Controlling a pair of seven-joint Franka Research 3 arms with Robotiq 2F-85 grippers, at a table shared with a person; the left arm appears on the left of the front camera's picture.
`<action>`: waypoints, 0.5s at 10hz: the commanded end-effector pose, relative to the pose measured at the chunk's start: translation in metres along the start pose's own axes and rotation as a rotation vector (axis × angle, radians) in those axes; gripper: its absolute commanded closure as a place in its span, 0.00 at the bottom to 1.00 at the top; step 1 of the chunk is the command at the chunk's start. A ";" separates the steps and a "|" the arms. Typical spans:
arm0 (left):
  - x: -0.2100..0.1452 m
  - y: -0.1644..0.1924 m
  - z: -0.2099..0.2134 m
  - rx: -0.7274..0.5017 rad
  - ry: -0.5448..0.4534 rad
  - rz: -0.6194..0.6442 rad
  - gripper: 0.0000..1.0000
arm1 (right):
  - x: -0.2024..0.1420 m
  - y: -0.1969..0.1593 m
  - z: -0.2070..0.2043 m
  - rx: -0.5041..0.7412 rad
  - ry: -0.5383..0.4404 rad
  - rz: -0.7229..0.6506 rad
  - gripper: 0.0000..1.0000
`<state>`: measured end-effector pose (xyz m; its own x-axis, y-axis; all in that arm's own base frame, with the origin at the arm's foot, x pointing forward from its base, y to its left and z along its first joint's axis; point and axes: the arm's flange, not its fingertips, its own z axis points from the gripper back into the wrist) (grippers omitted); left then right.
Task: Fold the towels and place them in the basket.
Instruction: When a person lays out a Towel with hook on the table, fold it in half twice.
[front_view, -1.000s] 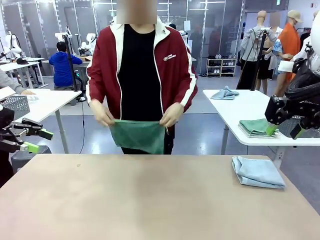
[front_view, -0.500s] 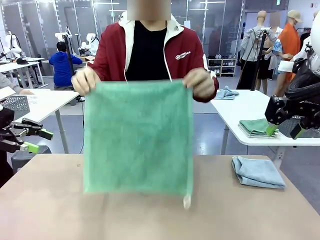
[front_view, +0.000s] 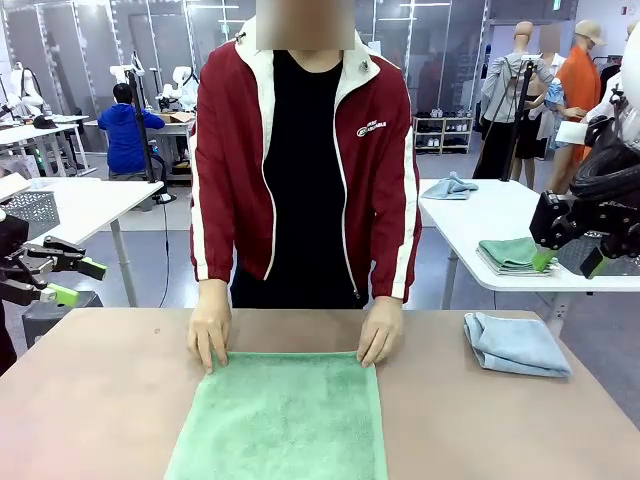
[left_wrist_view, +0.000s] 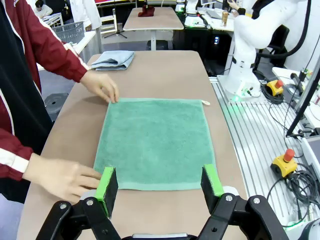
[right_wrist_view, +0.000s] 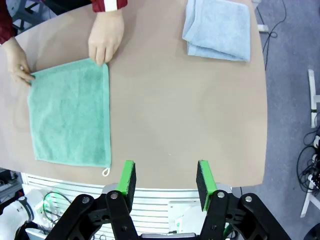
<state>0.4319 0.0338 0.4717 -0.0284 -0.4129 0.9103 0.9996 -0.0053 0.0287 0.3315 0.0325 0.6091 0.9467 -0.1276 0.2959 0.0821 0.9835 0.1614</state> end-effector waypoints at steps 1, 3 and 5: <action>0.002 -0.003 0.001 -0.001 -0.017 -0.011 0.15 | 0.002 0.000 0.001 0.013 0.007 0.002 0.38; 0.002 -0.003 0.001 -0.001 -0.017 -0.011 0.15 | 0.002 0.000 0.001 0.013 0.007 0.002 0.38; 0.002 -0.003 0.001 -0.001 -0.017 -0.011 0.15 | 0.002 0.000 0.001 0.013 0.007 0.002 0.38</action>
<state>0.4319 0.0338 0.4717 -0.0284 -0.4129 0.9103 0.9996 -0.0053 0.0287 0.3315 0.0325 0.6091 0.9467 -0.1276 0.2958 0.0821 0.9835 0.1614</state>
